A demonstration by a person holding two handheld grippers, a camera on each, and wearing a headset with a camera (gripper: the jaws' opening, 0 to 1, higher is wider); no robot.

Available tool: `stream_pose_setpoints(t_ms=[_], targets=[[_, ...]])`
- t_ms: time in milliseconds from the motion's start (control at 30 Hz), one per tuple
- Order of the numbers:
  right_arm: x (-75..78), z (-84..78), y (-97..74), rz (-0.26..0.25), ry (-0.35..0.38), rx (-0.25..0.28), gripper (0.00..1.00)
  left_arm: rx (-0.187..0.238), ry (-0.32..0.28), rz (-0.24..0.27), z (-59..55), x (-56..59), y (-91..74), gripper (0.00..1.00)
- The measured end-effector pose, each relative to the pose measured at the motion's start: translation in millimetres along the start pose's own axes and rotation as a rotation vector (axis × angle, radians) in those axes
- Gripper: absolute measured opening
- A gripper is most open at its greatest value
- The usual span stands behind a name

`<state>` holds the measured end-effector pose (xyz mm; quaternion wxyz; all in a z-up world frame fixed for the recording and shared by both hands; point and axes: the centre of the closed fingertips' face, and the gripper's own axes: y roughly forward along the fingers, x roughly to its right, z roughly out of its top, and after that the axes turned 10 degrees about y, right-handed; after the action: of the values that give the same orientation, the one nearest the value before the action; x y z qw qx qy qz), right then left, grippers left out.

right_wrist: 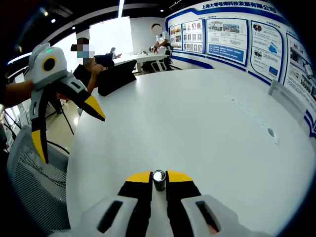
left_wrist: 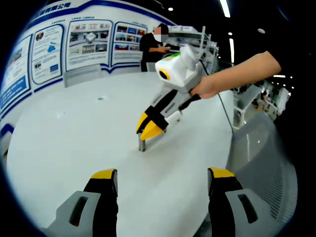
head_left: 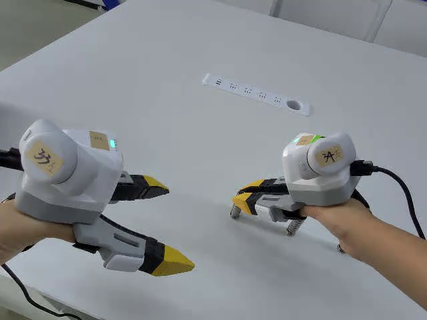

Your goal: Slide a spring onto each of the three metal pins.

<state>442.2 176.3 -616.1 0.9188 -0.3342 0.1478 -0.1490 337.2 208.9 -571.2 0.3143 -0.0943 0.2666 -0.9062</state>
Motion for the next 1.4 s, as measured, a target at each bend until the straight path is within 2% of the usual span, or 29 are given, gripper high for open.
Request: stream_pose_setpoints(t_ms=[100,267,300,433,567,733,933,1000,1100,1167,1200,1267,1333,1400], targets=[[-1.2,-3.3,0.4,-0.005,-0.028,-0.013,0.11,0.0,-0.002,-0.001,1.4,0.2,0.1,0.75],[-2.2,-8.8,2.6,-0.014,-0.042,-0.024,0.11,0.03,-0.009,0.006,9.3,-0.5,0.0,0.75],[-2.6,-7.0,2.4,-0.016,-0.044,-0.013,0.11,0.031,-0.008,0.006,9.9,-0.5,0.0,0.75],[-0.1,-8.9,2.8,-0.033,-0.069,-0.037,0.12,0.024,-0.002,0.007,8.8,-0.8,-0.7,0.75],[0.7,-13.8,0.7,-0.031,-0.066,-0.059,0.19,0.031,0.003,0.014,10.9,-2.1,-1.1,0.74],[2.3,-4.6,-14.7,-0.035,-0.036,-0.016,0.2,0.035,0.012,0.014,17.5,-4.8,1.4,0.74],[7.2,11.7,-46.1,-0.039,-0.06,0.04,0.22,0.039,0.025,0.025,27.7,-10.7,6.6,0.75],[14.2,16.0,-61.9,-0.058,-0.072,0.062,0.22,0.036,0.037,0.027,31.1,-12.1,8.1,0.75],[30.6,19.2,-93.5,-0.117,-0.064,0.108,0.23,0.042,0.041,0.039,35.8,-14.6,10.8,0.76],[37.3,18.7,-110.8,-0.151,-0.032,0.145,0.24,0.046,0.035,0.047,37.4,-15.8,12.1,0.76],[39.8,18.6,-122.9,-0.166,0.008,0.187,0.24,0.054,0.03,0.052,39.4,-16.6,13.2,0.76],[43.0,14.4,-136.8,-0.175,0.054,0.226,0.24,0.063,0.021,0.052,42.3,-17.3,14.8,0.77],[43.9,3.7,-151.5,-0.179,0.08,0.235,0.26,0.066,0.022,0.053,45.9,-18.8,16.1,0.77],[40.1,-5.9,-163.5,-0.159,0.091,0.25,0.29,0.066,0.032,0.067,49.1,-22.3,16.8,0.77]])
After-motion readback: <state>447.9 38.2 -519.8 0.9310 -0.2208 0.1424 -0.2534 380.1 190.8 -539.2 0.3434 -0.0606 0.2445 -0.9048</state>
